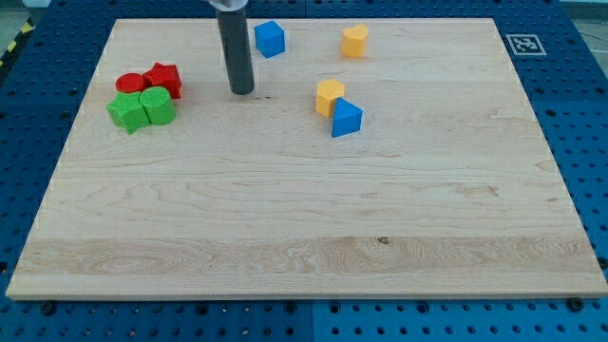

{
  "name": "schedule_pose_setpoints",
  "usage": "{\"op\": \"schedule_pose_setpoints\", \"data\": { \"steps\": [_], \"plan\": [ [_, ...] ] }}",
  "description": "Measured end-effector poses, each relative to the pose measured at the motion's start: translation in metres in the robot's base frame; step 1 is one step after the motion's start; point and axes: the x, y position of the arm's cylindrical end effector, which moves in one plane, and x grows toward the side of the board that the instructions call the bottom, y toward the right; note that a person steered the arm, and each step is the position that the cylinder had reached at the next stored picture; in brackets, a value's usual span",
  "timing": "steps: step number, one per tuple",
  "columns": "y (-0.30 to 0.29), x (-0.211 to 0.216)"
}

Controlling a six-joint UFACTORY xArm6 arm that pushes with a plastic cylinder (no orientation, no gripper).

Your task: Move your hand to the left of the blue cube

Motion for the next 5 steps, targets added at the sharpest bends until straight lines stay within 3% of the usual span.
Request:
{"op": "schedule_pose_setpoints", "data": {
  "steps": [5],
  "plan": [
    [-0.005, -0.095]
  ]
}}
